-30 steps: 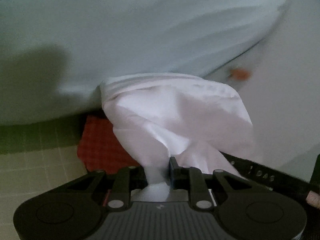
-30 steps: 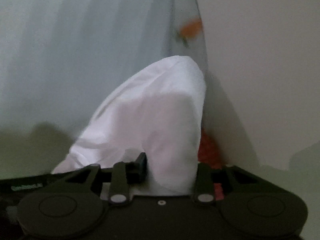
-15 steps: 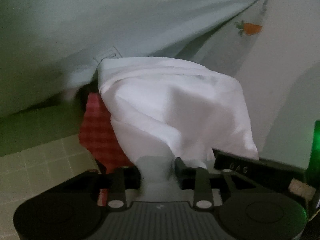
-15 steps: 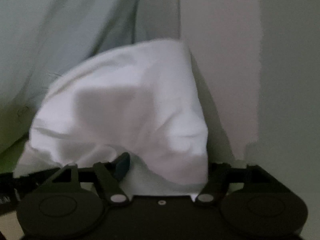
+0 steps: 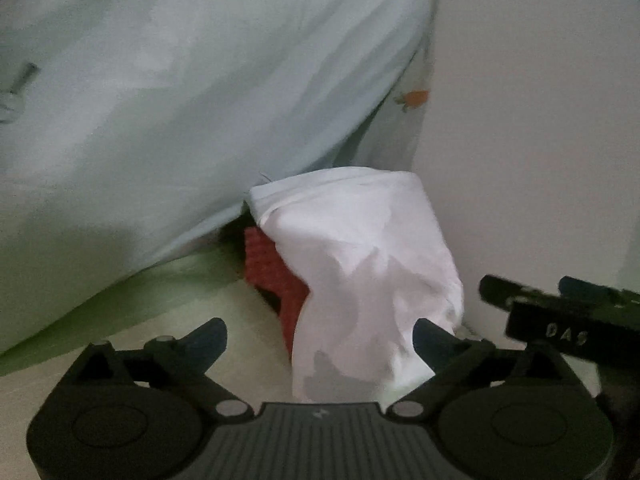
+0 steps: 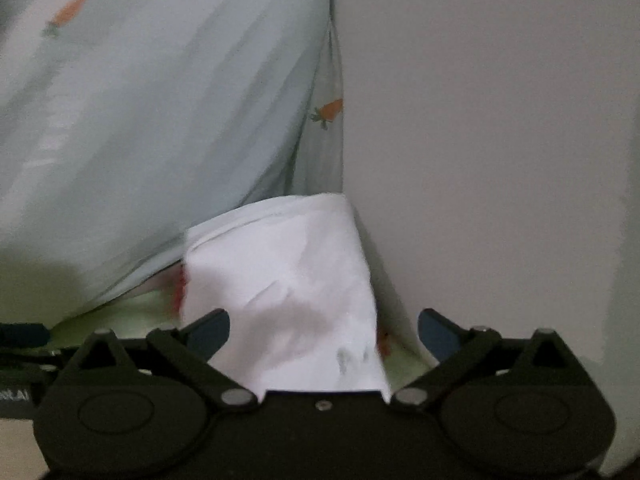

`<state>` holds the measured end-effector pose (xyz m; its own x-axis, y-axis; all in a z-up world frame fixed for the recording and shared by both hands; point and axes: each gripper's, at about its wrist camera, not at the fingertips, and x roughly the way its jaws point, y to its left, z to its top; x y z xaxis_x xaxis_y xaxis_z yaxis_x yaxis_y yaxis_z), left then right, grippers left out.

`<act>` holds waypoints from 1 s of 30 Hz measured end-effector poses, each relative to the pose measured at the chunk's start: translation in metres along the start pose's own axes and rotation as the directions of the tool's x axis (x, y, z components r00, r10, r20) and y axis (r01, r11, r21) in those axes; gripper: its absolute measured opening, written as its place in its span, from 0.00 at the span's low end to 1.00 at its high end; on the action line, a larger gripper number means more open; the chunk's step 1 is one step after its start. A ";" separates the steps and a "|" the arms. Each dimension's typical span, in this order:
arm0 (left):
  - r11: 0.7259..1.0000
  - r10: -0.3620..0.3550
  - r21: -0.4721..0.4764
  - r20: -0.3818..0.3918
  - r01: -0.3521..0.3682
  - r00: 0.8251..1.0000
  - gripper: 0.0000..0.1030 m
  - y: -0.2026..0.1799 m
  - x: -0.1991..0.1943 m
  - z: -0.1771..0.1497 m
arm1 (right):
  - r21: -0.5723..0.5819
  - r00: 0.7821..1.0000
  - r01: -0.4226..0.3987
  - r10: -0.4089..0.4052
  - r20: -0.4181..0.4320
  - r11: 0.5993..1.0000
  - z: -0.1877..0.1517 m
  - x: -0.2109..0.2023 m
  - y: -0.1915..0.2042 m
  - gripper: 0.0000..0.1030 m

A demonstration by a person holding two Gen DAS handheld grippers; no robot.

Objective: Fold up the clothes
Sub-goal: 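Set the folded shirt down by the wall and open both grippers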

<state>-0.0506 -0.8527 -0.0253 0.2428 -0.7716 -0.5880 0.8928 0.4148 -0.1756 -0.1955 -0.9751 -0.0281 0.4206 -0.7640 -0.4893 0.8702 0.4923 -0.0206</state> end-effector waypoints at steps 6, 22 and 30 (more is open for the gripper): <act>0.998 0.026 0.050 0.016 -0.026 1.000 1.00 -0.002 -0.083 -0.039 | 0.057 1.000 -0.026 0.026 0.010 0.998 -0.043 -0.094 -0.002 0.99; 0.993 0.083 0.080 0.017 -0.084 0.996 1.00 -0.010 -0.197 -0.137 | 0.003 0.996 -0.070 0.070 -0.049 0.998 -0.142 -0.219 0.022 0.99; 0.991 0.094 0.090 0.040 -0.097 0.995 1.00 -0.010 -0.213 -0.147 | 0.011 0.997 -0.052 0.052 -0.055 0.999 -0.156 -0.235 0.019 0.99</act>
<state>-0.1670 -0.6214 -0.0147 0.3408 -0.7480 -0.5695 0.8955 0.4427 -0.0455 -0.3176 -0.7211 -0.0494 0.4508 -0.7131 -0.5369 0.8500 0.5265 0.0143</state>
